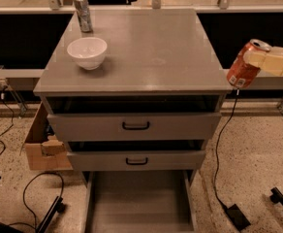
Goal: Pick coke can from bottom drawer and place on counter
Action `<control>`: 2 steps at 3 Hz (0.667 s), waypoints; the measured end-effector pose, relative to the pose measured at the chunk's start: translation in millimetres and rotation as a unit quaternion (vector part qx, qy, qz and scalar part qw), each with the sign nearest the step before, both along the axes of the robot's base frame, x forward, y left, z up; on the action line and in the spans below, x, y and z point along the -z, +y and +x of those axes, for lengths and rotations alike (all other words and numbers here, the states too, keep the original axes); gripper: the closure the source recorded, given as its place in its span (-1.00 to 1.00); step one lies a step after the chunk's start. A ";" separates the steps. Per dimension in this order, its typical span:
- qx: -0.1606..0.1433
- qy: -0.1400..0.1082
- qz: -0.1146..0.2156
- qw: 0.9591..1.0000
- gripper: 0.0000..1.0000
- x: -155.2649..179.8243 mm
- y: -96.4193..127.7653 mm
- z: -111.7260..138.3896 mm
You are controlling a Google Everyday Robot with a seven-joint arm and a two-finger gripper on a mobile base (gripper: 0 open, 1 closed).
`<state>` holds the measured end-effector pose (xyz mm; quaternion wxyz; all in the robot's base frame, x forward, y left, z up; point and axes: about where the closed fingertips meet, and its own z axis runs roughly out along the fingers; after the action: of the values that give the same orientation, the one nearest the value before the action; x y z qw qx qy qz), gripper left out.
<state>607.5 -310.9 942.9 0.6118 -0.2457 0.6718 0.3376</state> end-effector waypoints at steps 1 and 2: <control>0.002 -0.041 -0.008 0.999 1.00 -33.1 9.8 52.0; -0.004 -0.075 -0.024 0.997 1.00 -58.3 37.9 108.7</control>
Offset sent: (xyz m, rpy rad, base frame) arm 0.1811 0.0693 0.0898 -0.0880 -0.2272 0.0208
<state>716.2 -273.0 1001.1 0.6530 -0.2870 0.6312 0.3045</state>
